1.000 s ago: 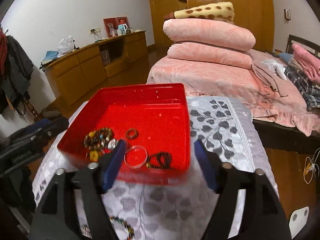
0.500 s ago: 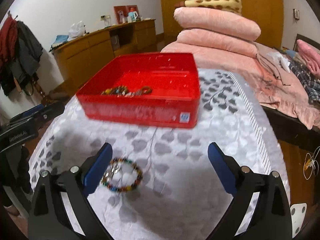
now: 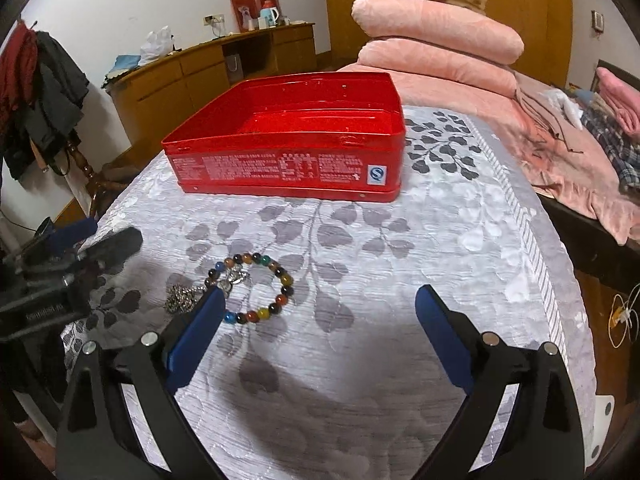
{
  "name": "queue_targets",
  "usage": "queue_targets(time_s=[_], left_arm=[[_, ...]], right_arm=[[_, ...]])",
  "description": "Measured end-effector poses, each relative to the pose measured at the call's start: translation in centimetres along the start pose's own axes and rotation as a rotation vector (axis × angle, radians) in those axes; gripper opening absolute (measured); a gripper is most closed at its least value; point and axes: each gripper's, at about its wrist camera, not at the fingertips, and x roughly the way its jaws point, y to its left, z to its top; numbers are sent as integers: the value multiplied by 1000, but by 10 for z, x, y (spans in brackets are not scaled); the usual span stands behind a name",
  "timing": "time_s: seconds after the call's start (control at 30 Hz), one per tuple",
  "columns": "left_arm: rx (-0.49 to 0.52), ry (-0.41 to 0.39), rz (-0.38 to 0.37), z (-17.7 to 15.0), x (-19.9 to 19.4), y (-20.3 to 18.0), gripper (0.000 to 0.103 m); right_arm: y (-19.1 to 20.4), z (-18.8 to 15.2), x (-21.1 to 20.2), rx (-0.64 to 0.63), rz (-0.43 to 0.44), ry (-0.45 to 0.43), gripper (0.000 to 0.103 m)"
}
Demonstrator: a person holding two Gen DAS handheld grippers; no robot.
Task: Organize jewelry
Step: 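Withdraw both tools toward the multicolour bracelet and silver chain, then grasp the silver chain with the left tool while the right tool grasps the multicolour bracelet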
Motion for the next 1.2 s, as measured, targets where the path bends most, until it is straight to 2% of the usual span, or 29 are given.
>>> queue_targets(time_s=[0.3,0.43,0.57,0.67,0.8,0.87,0.93,0.97,1.2], left_arm=[[22,43,-14,-17,2,-11,94],[31,77,-43,-22,8,-17,71],[48,106,-89,-25,13,-28,66],[62,128,-125,-27,19,-35,59],[85,130,-109,-29,25,-40,49],[88,130,-98,-28,26,-40,41],[83,126,-89,-27,27,-38,28],[79,125,-86,-26,27,-36,25],[13,99,-100,-22,23,-22,21]], right_arm=[[-7,-6,-2,19,-9,3,91],[-8,-5,-4,23,-3,4,85],[-9,-5,-4,28,-3,4,84],[-11,-5,-4,33,-3,4,84],[-11,-4,-2,33,0,9,83],[-12,-3,0,36,0,12,82],[-12,-2,1,39,1,14,82],[-12,-2,2,40,2,15,82],[-9,-2,6,37,9,25,82]])
